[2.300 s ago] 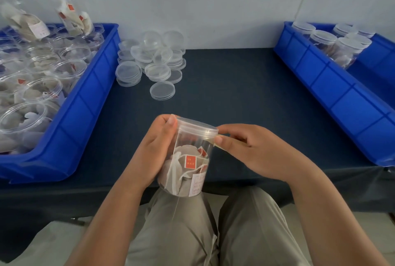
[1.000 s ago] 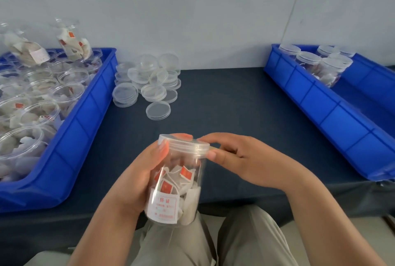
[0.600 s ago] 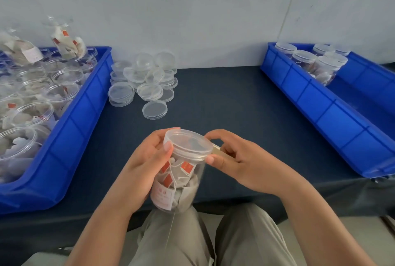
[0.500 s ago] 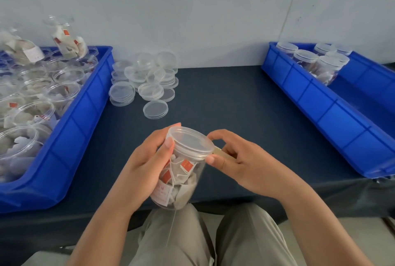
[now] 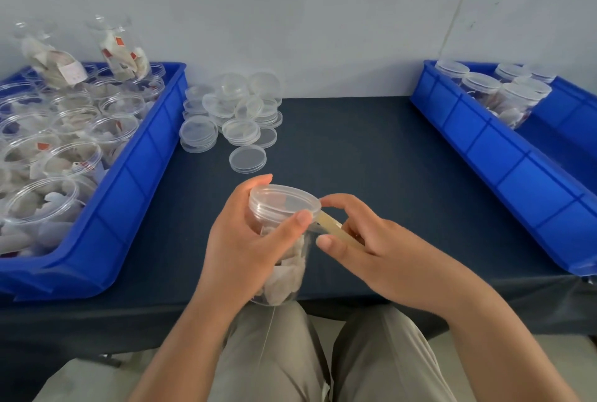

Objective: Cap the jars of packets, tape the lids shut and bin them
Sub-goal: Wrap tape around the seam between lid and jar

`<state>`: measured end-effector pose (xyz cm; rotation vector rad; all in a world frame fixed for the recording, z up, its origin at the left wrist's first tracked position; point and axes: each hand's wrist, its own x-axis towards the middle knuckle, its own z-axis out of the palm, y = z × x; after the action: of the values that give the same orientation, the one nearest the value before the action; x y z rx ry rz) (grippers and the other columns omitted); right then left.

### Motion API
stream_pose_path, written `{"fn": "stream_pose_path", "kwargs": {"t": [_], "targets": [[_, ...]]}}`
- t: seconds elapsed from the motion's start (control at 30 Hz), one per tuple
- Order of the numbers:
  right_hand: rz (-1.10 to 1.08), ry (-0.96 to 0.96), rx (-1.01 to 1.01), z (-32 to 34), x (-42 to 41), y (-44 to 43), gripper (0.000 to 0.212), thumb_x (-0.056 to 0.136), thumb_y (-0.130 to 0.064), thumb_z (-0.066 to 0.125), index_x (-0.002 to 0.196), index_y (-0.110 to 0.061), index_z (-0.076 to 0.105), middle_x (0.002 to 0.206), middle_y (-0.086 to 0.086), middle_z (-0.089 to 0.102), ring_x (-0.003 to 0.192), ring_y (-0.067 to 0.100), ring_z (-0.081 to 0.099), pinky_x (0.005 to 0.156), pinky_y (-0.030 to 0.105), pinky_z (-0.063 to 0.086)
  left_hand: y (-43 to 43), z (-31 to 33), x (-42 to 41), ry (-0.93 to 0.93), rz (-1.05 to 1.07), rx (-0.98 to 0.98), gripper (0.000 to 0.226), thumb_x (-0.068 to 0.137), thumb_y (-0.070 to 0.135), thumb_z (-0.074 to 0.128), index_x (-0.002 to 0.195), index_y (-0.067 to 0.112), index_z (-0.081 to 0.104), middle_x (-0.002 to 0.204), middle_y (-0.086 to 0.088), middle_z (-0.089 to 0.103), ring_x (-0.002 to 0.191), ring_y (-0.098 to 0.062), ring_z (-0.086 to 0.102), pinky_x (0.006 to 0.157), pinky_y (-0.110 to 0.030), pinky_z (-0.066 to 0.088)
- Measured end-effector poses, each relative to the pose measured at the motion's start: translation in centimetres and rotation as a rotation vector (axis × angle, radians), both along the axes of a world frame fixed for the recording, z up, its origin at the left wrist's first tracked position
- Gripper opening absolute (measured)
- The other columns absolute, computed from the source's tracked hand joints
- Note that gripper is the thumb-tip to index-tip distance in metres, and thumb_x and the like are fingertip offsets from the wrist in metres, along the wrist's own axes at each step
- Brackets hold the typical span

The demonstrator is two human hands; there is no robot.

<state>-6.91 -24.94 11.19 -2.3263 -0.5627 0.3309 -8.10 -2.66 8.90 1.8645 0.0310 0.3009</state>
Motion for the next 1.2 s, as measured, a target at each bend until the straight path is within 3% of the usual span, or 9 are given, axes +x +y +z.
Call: {"fn": "stream_pose_path", "kwargs": {"t": [0.2,0.47,0.6,0.73,0.83,0.93,1.03,1.1,1.2], "targets": [[0.042,-0.016,-0.107,1.1,0.4,-1.4,0.036,0.101,-0.075,0.034,0.136,-0.068,0.03,0.093,-0.015,0.064,0.082,0.005,0.063,0.067,0.022,0.044,0.7,0.0,-0.1,0.074,-0.073,-0.116,0.082,0.063,0.082,0.077,0.135,0.047,0.06,0.115,0.031,0.07,0.099,0.004,0.073,0.07,-0.011,0.057],[0.055,0.037,-0.146,1.5,1.7,-1.9,0.044,0.096,-0.081,0.034,0.138,-0.065,0.032,0.097,-0.021,0.062,0.082,-0.001,0.061,0.066,0.02,0.042,1.7,0.0,-0.4,0.284,-0.229,-0.404,0.08,0.064,0.085,0.08,0.129,0.04,0.072,0.118,-0.006,0.078,0.101,-0.026,0.077,0.082,-0.036,0.062],[0.08,0.06,-0.136,1.5,2.2,-1.8,0.048,0.091,-0.088,0.035,0.133,-0.066,0.038,0.091,-0.023,0.062,0.074,-0.002,0.059,0.064,0.021,0.041,2.3,0.1,-0.5,0.399,-0.333,-0.509,0.086,0.066,0.081,0.083,0.136,0.032,0.07,0.126,-0.014,0.074,0.103,-0.027,0.075,0.085,-0.04,0.059],[0.079,0.079,-0.086,1.4,2.4,-0.8,0.049,0.088,-0.091,0.032,0.129,-0.067,0.045,0.088,-0.014,0.063,0.073,0.002,0.058,0.066,0.024,0.045,1.8,0.0,-0.4,0.443,-0.385,-0.726,0.087,0.064,0.073,0.09,0.126,0.014,0.076,0.118,-0.018,0.075,0.095,-0.028,0.074,0.078,-0.041,0.061],[0.093,0.108,-0.031,1.4,2.4,-0.2,0.053,0.089,-0.089,0.033,0.135,-0.065,0.045,0.097,-0.01,0.064,0.08,0.004,0.059,0.075,0.026,0.049,1.8,-0.2,-0.3,0.375,-0.383,-0.652,0.082,0.07,0.079,0.081,0.122,0.016,0.078,0.111,-0.014,0.076,0.092,-0.024,0.075,0.076,-0.036,0.062],[0.127,0.112,0.032,1.4,2.2,0.2,0.045,0.1,-0.074,0.039,0.145,-0.067,0.04,0.123,-0.029,0.062,0.099,0.007,0.061,0.087,0.023,0.05,2.0,-0.1,-0.3,0.316,-0.382,-0.537,0.073,0.074,0.085,0.072,0.119,0.028,0.08,0.114,-0.005,0.079,0.099,-0.019,0.076,0.08,-0.029,0.061],[0.118,0.119,0.043,1.3,2.0,0.3,0.045,0.097,-0.077,0.04,0.142,-0.075,0.035,0.111,-0.009,0.066,0.091,0.015,0.059,0.083,0.024,0.051,2.1,0.1,-0.1,0.196,-0.322,-0.414,0.073,0.079,0.085,0.067,0.126,0.031,0.077,0.121,-0.004,0.078,0.109,-0.022,0.075,0.084,-0.03,0.061],[0.103,0.138,0.039,1.2,1.9,0.3,0.047,0.094,-0.081,0.04,0.14,-0.073,0.037,0.114,0.0,0.067,0.096,0.015,0.063,0.091,0.036,0.055,2.1,0.0,0.0,0.117,-0.265,-0.369,0.084,0.075,0.087,0.069,0.132,0.024,0.07,0.121,-0.006,0.077,0.107,-0.024,0.075,0.082,-0.031,0.061],[0.105,0.098,0.028,1.1,1.7,0.4,0.044,0.097,-0.08,0.041,0.14,-0.067,0.042,0.134,-0.023,0.063,0.113,0.007,0.064,0.098,0.035,0.053,2.0,0.2,0.0,0.087,-0.223,-0.246,0.065,0.082,0.082,0.058,0.123,0.032,0.069,0.112,0.008,0.077,0.105,-0.013,0.075,0.08,-0.021,0.058]]}}
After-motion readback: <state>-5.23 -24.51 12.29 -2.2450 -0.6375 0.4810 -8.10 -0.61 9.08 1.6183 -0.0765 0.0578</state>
